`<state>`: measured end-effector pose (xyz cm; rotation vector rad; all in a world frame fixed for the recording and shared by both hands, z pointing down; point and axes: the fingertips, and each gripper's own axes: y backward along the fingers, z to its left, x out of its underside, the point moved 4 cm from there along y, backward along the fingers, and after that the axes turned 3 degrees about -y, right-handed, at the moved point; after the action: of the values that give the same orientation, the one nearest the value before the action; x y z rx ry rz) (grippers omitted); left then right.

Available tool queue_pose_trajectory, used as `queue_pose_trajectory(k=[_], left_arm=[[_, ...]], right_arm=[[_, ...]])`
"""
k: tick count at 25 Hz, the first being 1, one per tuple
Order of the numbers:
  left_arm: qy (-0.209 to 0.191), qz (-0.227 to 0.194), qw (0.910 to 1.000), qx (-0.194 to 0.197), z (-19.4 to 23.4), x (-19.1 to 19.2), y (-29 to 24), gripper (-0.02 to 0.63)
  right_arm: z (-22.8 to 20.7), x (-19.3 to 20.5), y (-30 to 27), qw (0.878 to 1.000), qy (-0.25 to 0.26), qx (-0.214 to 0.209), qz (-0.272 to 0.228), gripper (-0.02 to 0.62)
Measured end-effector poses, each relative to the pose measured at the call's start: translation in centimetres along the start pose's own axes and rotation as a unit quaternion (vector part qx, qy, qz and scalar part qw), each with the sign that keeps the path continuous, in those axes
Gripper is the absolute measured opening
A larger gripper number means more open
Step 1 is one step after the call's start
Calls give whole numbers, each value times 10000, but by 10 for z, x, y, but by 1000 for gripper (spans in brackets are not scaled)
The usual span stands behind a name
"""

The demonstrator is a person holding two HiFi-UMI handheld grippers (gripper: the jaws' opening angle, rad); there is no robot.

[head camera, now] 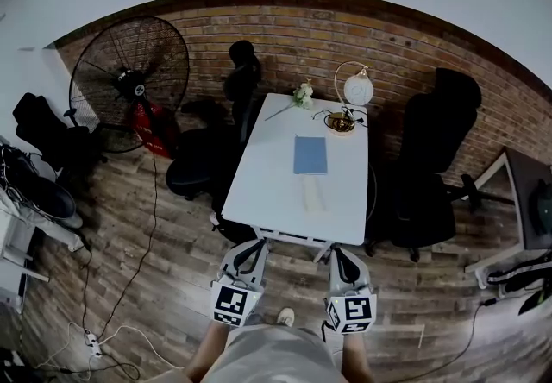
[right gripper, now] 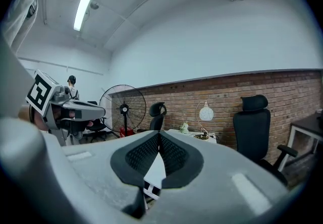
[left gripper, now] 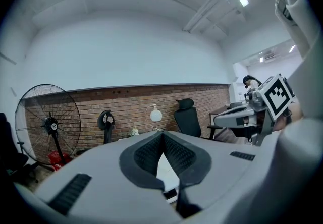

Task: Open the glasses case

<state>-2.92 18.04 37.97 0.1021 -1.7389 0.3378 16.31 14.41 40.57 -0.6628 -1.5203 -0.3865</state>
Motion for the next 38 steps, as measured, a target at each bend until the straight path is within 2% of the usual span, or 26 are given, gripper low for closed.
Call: queue_pose_trajectory(k=[6, 10, 21, 29, 34, 38], left_arm=[[-226, -167, 9996, 10, -2, -6, -8, 2], [-77, -110, 9999, -21, -2, -6, -14, 2], [-131, -266, 9995, 46, 2, -14, -38, 2], [-65, -391, 9991, 125, 22, -12, -61, 2], [-222, -622, 9973, 319, 40, -11, -87, 3], [-1, -527, 9978, 410, 55, -5, -109, 2]], right_arm=[[-8, 1, -2, 10000, -2, 6, -58, 6], [-14, -1, -3, 9999, 58, 15, -105, 6], [-24, -9, -19, 9998, 107, 61, -181, 6], [-27, -12, -51, 9998, 105, 83, -143, 6], [-31, -13, -80, 9998, 120, 120, -81, 6], [-37, -16, -108, 9997, 184, 122, -35, 6]])
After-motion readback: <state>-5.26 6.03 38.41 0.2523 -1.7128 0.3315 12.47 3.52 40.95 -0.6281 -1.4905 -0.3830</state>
